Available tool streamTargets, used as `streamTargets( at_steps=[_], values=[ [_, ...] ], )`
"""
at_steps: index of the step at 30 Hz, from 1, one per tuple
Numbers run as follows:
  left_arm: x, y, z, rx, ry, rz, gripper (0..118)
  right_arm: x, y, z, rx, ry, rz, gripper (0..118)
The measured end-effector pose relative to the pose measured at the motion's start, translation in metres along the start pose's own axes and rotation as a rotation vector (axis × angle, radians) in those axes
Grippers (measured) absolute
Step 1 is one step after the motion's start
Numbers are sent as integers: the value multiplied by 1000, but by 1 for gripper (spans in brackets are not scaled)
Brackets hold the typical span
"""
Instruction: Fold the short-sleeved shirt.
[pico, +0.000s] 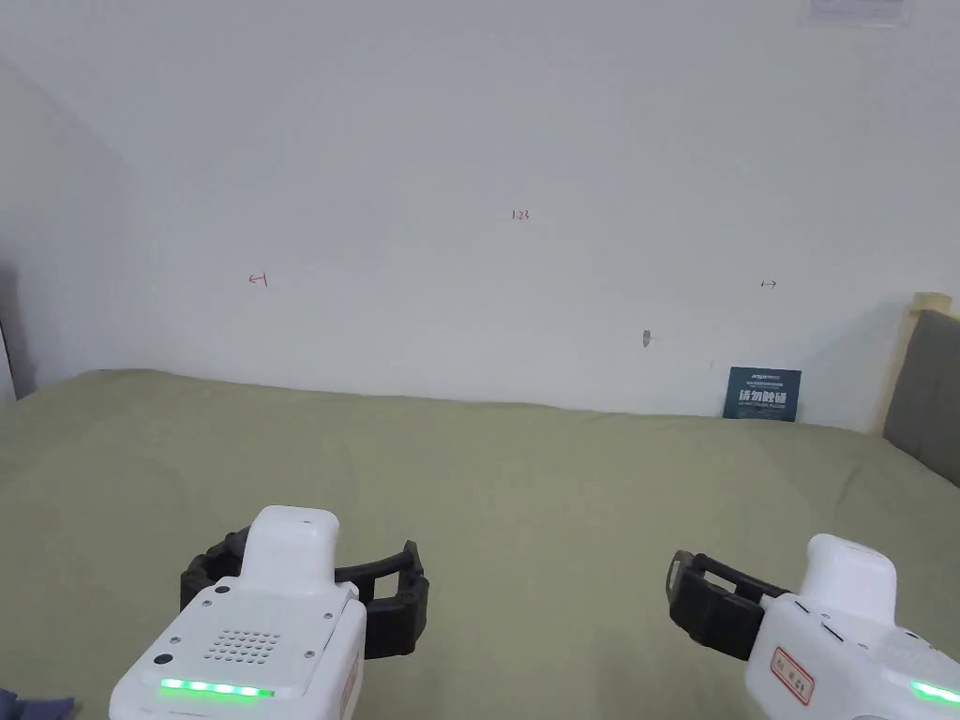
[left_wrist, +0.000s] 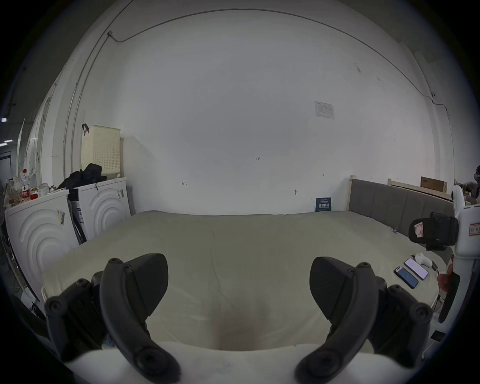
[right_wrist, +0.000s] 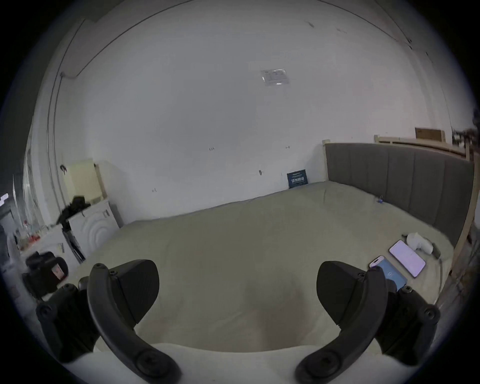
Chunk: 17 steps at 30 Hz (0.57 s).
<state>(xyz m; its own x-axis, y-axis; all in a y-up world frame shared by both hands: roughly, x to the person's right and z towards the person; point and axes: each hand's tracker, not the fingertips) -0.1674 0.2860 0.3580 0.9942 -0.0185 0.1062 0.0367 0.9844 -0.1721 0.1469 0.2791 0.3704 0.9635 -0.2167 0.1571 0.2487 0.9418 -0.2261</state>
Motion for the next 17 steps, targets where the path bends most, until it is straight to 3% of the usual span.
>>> streamTargets(
  at_steps=[4, 7, 17],
  values=[
    [-3, 0, -2, -5, 9, 18, 114, -14, 4, 2, -7, -108, 151, 118],
    [-4, 0, -4, -13, 12, 29, 114, -20, 3, 5, -15, -88, 207, 118],
    [-2, -4, -3, -28, 3, 34, 114, -12, 1, 15, -2, 64, 61, 118]
  ],
)
